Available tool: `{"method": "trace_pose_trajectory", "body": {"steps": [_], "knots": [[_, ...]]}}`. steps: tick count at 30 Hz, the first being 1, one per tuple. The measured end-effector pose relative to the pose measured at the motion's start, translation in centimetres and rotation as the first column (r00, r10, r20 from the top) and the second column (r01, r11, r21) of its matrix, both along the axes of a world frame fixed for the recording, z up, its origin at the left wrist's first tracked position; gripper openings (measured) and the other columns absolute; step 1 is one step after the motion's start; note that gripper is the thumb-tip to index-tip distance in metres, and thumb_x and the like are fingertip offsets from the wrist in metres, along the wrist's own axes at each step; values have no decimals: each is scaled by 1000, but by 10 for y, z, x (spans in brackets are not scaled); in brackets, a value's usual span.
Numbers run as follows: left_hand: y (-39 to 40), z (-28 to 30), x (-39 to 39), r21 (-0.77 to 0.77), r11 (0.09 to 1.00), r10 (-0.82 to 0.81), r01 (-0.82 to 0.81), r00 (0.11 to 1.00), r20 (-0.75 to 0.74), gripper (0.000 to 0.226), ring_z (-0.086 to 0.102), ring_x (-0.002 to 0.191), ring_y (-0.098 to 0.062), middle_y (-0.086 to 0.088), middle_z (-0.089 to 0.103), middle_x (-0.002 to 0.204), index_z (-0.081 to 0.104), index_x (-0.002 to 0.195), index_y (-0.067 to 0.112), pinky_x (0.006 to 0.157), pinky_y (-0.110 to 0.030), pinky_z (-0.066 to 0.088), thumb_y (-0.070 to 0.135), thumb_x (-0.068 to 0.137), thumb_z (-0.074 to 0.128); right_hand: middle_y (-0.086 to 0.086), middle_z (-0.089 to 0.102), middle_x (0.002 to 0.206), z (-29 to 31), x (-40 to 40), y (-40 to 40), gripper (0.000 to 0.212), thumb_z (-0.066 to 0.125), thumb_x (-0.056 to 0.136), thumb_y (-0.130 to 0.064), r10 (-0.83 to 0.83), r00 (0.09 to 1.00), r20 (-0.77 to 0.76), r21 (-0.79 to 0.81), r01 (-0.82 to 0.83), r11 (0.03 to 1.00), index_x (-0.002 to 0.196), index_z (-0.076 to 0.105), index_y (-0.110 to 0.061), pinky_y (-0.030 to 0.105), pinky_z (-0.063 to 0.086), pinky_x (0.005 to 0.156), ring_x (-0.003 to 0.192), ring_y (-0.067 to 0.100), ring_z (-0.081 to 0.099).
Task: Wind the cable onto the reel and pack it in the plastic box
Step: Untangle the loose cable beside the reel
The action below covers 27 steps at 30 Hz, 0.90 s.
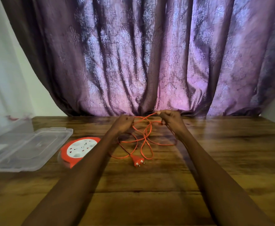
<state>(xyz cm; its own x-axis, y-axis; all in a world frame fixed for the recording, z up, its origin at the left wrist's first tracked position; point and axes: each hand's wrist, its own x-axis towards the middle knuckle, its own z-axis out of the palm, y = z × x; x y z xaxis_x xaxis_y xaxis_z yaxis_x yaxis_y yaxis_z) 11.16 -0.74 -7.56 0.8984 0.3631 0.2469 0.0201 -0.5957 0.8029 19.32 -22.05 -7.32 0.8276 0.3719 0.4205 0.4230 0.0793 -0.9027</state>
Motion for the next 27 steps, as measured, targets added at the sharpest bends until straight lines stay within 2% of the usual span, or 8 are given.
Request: {"method": "trace_pose_trajectory", "body": {"steps": [4, 7, 10, 14, 17, 22, 24, 27], "knots": [[5, -2, -6, -70, 995, -65, 64, 998, -8, 34, 51, 35, -3, 0, 55, 52, 52, 65, 15, 41, -20, 38, 6, 98, 49, 8, 56, 69, -3, 2, 3, 16, 57, 97, -4, -70, 997, -36, -2, 70, 998, 89, 70, -6, 34, 42, 63, 61, 20, 48], [6, 2, -8, 15, 999, -50, 49, 997, 58, 34, 46, 36, 7, 4, 55, 56, 54, 63, 18, 41, -8, 33, 3, 94, 56, 11, 71, 96, -6, 0, 3, 24, 58, 89, -2, -228, 914, 336, -306, 335, 891, 101, 76, -13, 38, 50, 82, 86, 29, 63], [1, 9, -8, 44, 994, -105, 101, 990, 94, 33, 48, 42, 9, 3, 56, 62, 56, 64, 19, 48, -8, 35, 4, 93, 59, 0, 67, 119, -2, -15, 6, 30, 62, 89, -20, -101, 705, 702, -377, 488, 787, 116, 73, -26, 43, 44, 97, 115, 24, 58], [-9, 15, -8, -73, 984, -152, 163, 979, 138, 28, 47, 38, 6, 10, 57, 49, 60, 66, 17, 43, -6, 33, 6, 91, 63, -2, 61, 120, -6, -32, 25, 32, 60, 90, -42, 28, 583, 812, -445, 587, 677, 118, 70, -29, 42, 39, 90, 115, 24, 54], [-15, 15, -7, -133, 979, -134, 156, 978, 158, 26, 45, 38, 4, 10, 57, 45, 60, 67, 16, 43, -11, 34, 8, 91, 62, 4, 59, 109, -7, -32, 26, 25, 62, 90, -42, -68, 538, 840, -326, 602, 729, 107, 73, -27, 41, 40, 83, 103, 28, 56], [-15, 17, -12, -189, 981, -21, 53, 986, 165, 24, 50, 41, -2, 2, 59, 53, 60, 67, 15, 43, -16, 39, 18, 91, 59, 3, 63, 97, -5, -20, 12, 18, 70, 90, -30, -204, 748, 632, -166, 388, 907, 101, 79, -19, 45, 51, 82, 92, 25, 62], [-14, 14, -15, -225, 973, -15, 47, 989, 144, 26, 50, 38, -4, 2, 60, 53, 59, 66, 16, 39, -15, 37, 19, 92, 59, 2, 65, 94, -3, -17, 5, 20, 70, 90, -35, -368, 818, 442, -85, 447, 890, 99, 80, -20, 46, 51, 83, 92, 23, 65], [-13, 9, -17, -305, 949, -33, 72, 991, 130, 26, 52, 36, -6, 5, 61, 49, 59, 69, 15, 38, -14, 39, 17, 94, 56, 8, 72, 95, 0, -10, -4, 32, 64, 86, -48, -606, 782, 145, -47, 617, 785, 95, 78, -21, 46, 51, 87, 97, 30, 67]]}}
